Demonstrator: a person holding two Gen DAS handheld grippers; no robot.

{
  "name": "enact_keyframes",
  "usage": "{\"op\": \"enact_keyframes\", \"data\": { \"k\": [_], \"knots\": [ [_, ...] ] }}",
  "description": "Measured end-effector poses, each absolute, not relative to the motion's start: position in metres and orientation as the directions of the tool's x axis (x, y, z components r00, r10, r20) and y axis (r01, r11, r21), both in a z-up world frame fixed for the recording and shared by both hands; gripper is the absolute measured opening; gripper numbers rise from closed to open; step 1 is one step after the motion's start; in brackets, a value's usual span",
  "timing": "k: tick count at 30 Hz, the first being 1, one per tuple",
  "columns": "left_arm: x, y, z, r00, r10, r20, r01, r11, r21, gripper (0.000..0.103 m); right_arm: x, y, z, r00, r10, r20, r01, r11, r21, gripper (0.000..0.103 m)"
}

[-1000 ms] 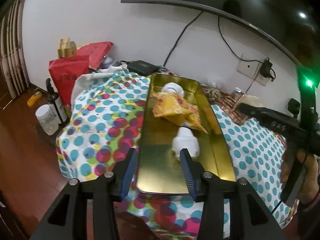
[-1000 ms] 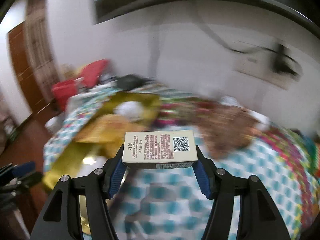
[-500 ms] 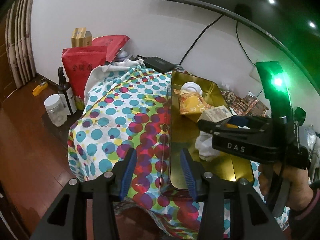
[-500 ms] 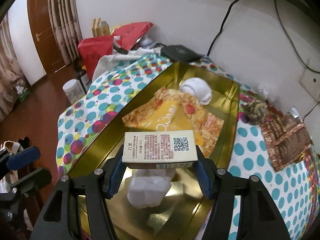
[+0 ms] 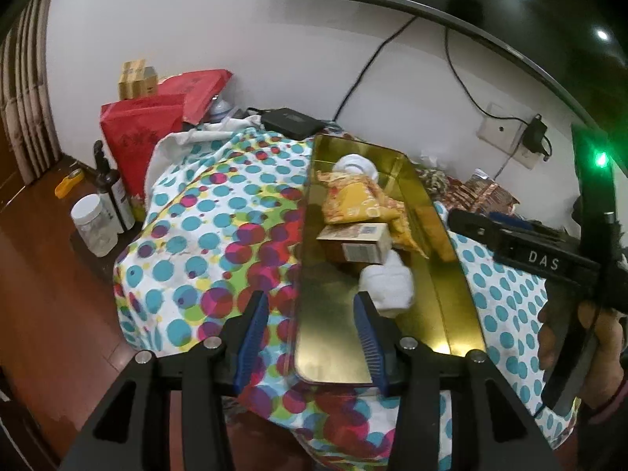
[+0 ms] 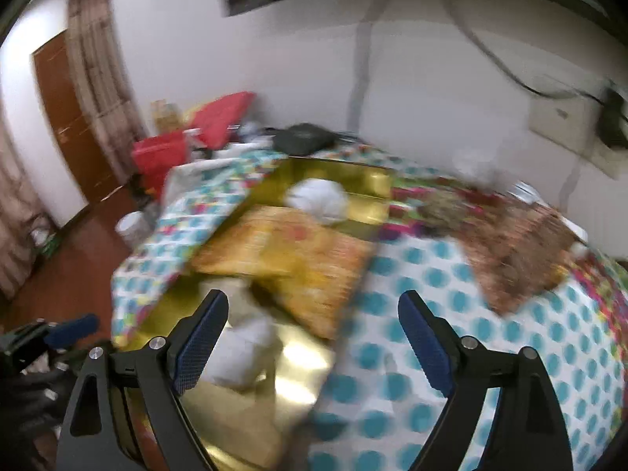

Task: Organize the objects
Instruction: 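Place the cream medicine box into the gold tray with the right gripper, then grasp the brown patterned snack bag with the right gripper and lift it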

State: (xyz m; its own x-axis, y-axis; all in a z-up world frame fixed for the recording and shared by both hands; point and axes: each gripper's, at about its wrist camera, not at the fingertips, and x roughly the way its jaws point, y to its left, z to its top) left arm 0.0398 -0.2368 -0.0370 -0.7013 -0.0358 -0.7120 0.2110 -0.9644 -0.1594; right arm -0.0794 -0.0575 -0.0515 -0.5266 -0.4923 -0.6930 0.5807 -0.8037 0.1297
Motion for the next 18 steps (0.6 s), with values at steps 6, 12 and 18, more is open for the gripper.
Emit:
{"op": "enact_keyframes", "data": {
  "k": [6,12,18],
  "knots": [
    [0.025,-0.208,-0.038,-0.696,0.005,-0.718,0.149,-0.977,-0.151,0.046,-0.13,0.027,-0.074,-0.558,-0.383,-0.736,0.363,-0.91,0.199,0.087],
    [0.007,-0.176,-0.037,-0.688,0.042,-0.725,0.076,-0.989,-0.13,0.046,-0.178,0.067,-0.102,-0.522,-0.366,-0.77,0.233,-0.93,0.284,0.087],
    [-0.01,-0.149,-0.029,-0.693,0.078,-0.717,0.012,-0.993,-0.12,0.046,-0.22,0.065,-0.124,-0.472,-0.412,-0.779,0.179,-0.91,0.373,0.087]
  ]
}}
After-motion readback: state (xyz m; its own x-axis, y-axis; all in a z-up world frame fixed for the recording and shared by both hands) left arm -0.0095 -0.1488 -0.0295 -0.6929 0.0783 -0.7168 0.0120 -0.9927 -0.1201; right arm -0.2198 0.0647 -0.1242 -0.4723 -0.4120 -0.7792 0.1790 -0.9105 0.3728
